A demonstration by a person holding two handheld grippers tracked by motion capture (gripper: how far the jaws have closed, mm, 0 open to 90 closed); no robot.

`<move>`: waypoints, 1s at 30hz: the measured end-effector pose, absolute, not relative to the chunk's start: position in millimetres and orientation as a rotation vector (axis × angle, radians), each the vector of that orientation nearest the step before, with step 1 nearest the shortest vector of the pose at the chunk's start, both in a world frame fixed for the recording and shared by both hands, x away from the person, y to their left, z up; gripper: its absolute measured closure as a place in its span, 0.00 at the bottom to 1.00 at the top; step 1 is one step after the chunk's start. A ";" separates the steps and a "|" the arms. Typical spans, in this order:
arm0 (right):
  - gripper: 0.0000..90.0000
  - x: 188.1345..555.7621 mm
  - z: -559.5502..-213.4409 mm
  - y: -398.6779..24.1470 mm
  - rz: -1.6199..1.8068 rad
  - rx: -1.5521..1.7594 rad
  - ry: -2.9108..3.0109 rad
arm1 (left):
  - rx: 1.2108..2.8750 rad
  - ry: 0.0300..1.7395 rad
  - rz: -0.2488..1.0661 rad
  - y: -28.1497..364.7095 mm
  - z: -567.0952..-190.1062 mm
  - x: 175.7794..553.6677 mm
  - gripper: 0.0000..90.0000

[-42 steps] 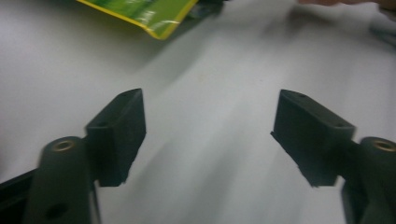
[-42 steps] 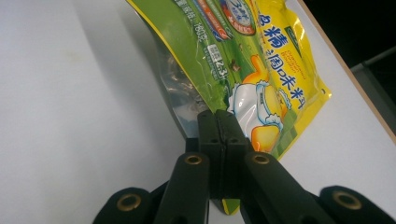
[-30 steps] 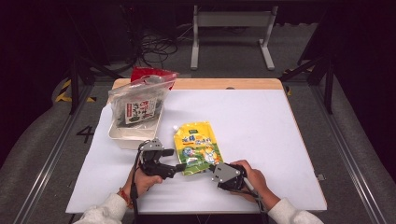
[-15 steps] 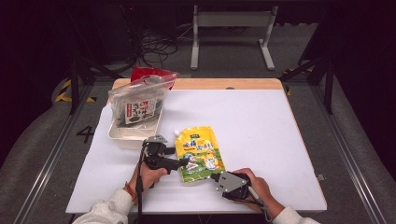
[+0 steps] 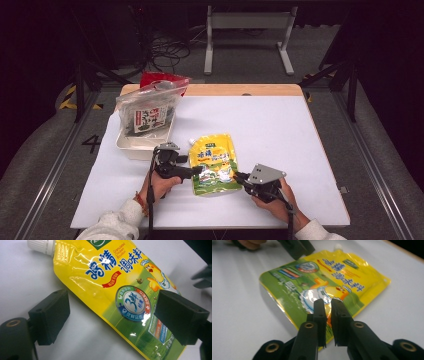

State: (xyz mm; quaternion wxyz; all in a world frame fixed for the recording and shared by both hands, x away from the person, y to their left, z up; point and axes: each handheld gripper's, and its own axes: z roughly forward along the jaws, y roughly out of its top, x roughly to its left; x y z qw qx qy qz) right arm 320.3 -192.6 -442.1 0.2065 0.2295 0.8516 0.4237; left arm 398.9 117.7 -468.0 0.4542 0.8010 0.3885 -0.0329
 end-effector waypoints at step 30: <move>1.00 334.6 -455.3 -179.5 1.118 0.706 2.485 | 1.930 0.912 -0.231 110.9 -470.7 405.6 0.13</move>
